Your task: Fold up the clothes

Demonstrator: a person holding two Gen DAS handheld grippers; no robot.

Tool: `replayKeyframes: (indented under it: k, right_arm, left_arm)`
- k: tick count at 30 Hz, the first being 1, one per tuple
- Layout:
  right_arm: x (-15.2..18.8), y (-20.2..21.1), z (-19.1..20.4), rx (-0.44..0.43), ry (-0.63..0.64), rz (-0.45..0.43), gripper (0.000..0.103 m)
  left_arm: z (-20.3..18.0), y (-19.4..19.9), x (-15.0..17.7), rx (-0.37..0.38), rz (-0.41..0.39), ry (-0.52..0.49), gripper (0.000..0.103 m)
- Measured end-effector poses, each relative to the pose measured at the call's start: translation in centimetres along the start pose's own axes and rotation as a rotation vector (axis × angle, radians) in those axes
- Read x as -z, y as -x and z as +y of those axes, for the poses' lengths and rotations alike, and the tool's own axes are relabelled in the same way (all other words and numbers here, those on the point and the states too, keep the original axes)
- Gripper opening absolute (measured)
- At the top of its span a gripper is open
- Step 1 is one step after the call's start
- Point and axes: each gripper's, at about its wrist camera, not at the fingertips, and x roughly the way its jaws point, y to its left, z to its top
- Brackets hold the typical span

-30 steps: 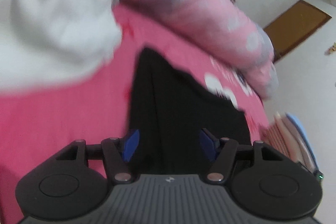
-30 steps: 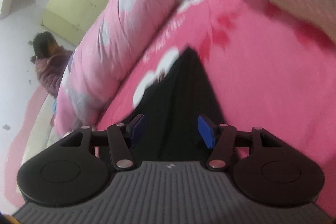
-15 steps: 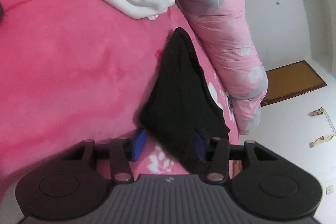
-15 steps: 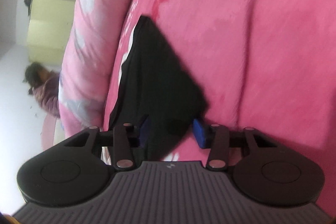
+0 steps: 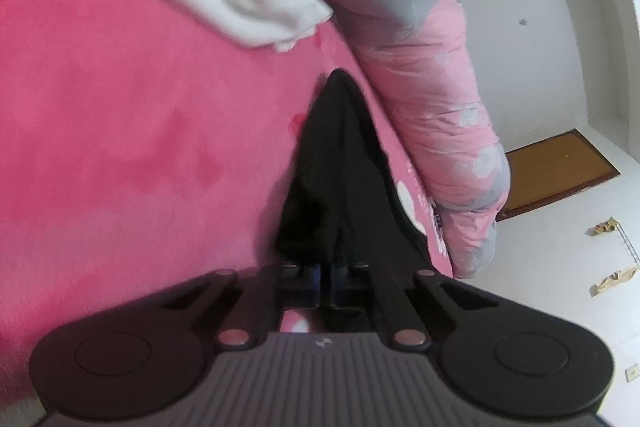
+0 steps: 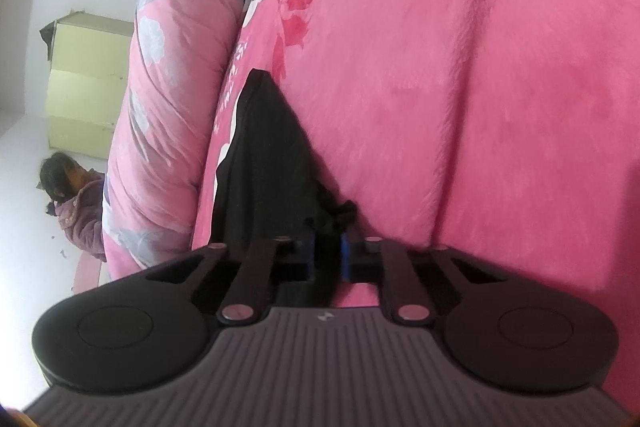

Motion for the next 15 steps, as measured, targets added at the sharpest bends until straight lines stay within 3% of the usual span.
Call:
replayKeyframes:
  k: [4, 9, 15]
  right_arm:
    - [0.5, 1.5, 0.5, -0.027, 0.017, -0.041, 0.004]
    - [1.2, 3.4, 1.2, -0.060, 0.038, -0.093, 0.003]
    - [4.3, 10.3, 0.5, -0.100, 0.032, -0.115, 0.003]
  left_arm:
    - [-1.0, 2.2, -0.7, 0.021, -0.038, -0.016, 0.003]
    - [-2.6, 5.6, -0.1, 0.051, -0.022, -0.082, 0.003]
    - [-2.9, 12.2, 1.9, 0.065, 0.026, -0.136, 0.003]
